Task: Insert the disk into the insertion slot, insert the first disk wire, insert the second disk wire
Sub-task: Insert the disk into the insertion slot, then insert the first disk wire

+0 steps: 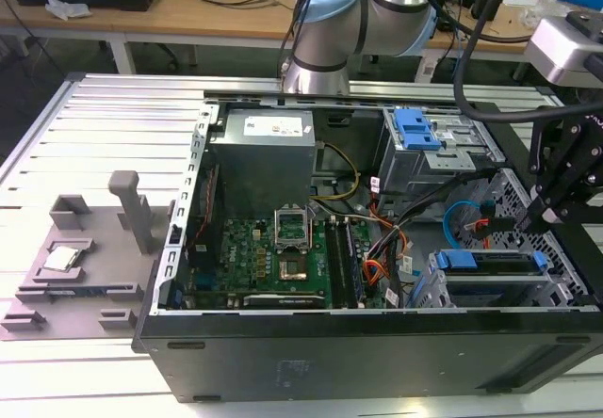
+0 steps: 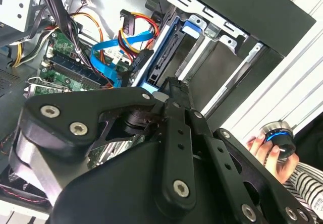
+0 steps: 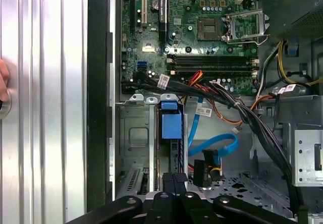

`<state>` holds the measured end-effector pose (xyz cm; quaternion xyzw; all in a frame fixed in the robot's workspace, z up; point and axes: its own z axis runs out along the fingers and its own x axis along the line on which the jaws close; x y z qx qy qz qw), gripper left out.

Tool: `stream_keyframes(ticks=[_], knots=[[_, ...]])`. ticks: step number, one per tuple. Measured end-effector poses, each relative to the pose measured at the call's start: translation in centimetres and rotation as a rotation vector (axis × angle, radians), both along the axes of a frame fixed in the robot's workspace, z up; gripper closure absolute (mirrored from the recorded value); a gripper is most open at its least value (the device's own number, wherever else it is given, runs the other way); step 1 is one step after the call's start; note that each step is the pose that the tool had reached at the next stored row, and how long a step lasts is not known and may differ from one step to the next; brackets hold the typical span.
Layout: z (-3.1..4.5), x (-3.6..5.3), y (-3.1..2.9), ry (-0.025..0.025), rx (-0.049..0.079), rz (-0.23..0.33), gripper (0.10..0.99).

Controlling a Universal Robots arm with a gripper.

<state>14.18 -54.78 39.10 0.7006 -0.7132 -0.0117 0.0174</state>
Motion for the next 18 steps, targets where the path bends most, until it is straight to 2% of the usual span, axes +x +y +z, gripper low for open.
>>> stream_keyframes(ticks=[13, 18], knots=[[0.00, 0.03, 0.00, -0.0001, 0.000, 0.000, 0.973], [0.00, 0.03, 0.00, -0.0001, 0.000, 0.000, 0.667]])
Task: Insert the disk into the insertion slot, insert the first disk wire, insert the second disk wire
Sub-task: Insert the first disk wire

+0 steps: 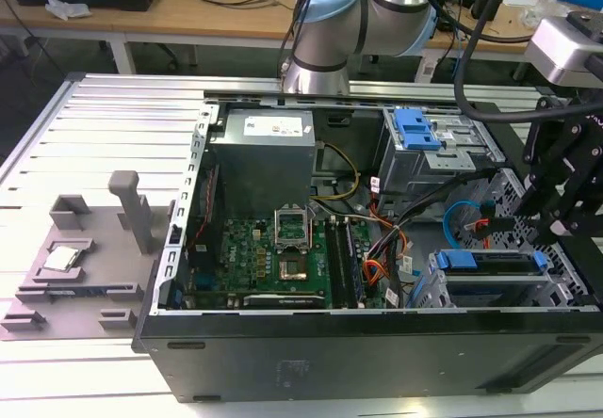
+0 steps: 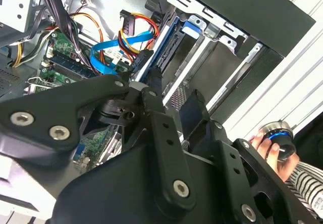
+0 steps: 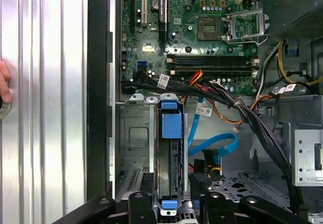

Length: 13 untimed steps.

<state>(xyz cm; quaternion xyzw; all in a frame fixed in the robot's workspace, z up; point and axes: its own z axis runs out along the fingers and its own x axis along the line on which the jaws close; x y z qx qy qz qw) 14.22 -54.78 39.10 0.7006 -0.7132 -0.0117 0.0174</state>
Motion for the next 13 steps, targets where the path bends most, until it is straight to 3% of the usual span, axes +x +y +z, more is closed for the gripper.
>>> stream_keyframes(ticks=[2, 3, 7, 13], knots=[[0.01, 0.00, 0.07, 0.0000, 0.000, 0.000, 0.667], [0.00, 0.00, 0.87, 0.0000, 0.000, 0.000, 0.667], [-0.02, -0.01, 1.99, 0.0000, -0.001, 0.000, 0.667], [-1.52, -0.24, 2.48, 0.0000, -0.002, 0.000, 0.667]])
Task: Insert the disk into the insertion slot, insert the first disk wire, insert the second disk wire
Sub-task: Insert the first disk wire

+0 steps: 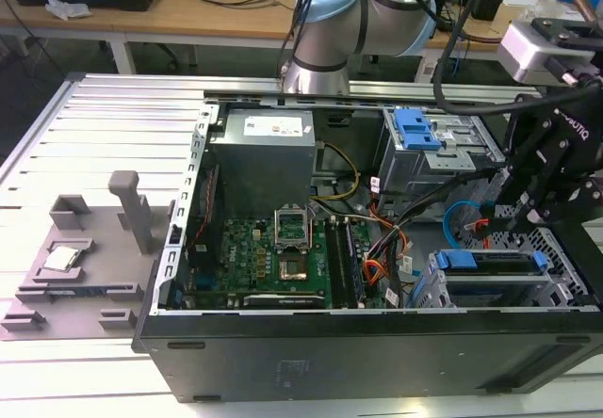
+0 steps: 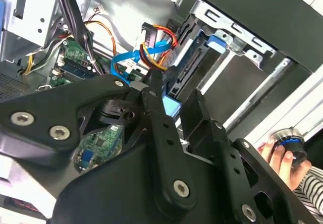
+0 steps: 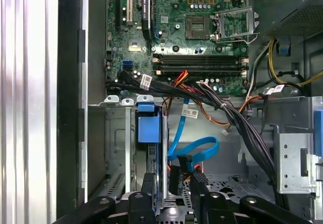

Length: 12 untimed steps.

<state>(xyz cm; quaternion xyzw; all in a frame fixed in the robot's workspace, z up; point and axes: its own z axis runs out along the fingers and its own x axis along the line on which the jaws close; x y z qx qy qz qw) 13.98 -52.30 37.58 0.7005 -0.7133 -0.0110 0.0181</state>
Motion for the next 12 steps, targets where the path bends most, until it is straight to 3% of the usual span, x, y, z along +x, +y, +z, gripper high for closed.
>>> stream_keyframes(ticks=[4, 12], knots=[[-1.06, 0.00, 0.10, 0.0001, -0.001, 0.000, 0.667], [-1.68, 0.00, 0.08, 0.0001, -0.005, 0.000, 0.667]])
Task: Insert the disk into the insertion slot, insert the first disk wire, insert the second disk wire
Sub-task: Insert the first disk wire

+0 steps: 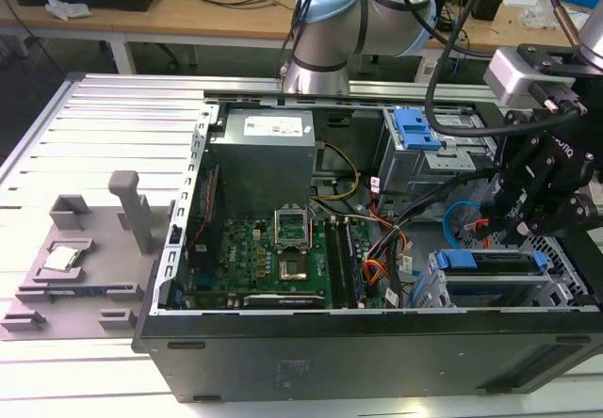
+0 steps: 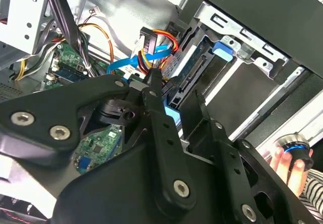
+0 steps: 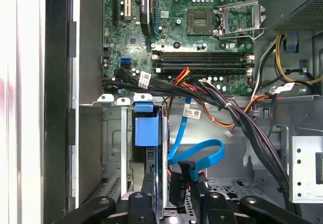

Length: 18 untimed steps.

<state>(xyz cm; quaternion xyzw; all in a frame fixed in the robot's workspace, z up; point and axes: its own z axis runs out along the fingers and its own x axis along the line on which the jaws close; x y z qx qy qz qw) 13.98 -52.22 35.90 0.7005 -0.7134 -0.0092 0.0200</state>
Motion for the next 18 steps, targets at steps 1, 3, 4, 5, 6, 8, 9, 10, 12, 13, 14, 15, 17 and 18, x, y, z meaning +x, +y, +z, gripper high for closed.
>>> stream_keyframes(ticks=[1, 3, 4, 5, 6, 8, 9, 10, 12, 13, 14, 15, 17, 18], knots=[[0.00, 0.00, 0.00, 0.0000, 0.000, 0.000, 0.667], [0.00, 0.00, 0.00, 0.0000, -0.001, 0.000, 0.745], [0.00, 0.00, 0.00, 0.0000, -0.001, 0.000, 0.812], [0.00, 0.00, 0.00, 0.0000, -0.002, 0.000, 0.871], [0.00, 0.00, 0.00, 0.0000, -0.002, 0.000, 0.906], [0.00, 0.00, 0.00, 0.0000, -0.002, 0.000, 0.906], [0.00, 0.00, 0.00, 0.0000, -0.003, 0.000, 0.906], [-0.01, 0.06, 0.00, -0.0001, -0.003, 0.000, 0.906], [-0.10, 0.62, 0.00, 0.0009, -0.003, 0.000, 0.906], [-0.16, 0.71, 0.01, 0.0011, -0.003, 0.000, 0.906], [-0.21, 0.71, -0.06, 0.0011, -0.003, 0.000, 0.906], [-0.27, 0.71, -0.16, 0.0011, -0.003, 0.000, 0.906], [-0.61, 0.72, -0.60, 0.0012, -0.003, 0.000, 0.906], [-0.76, 0.71, -0.67, 0.0012, -0.003, 0.000, 0.906]])
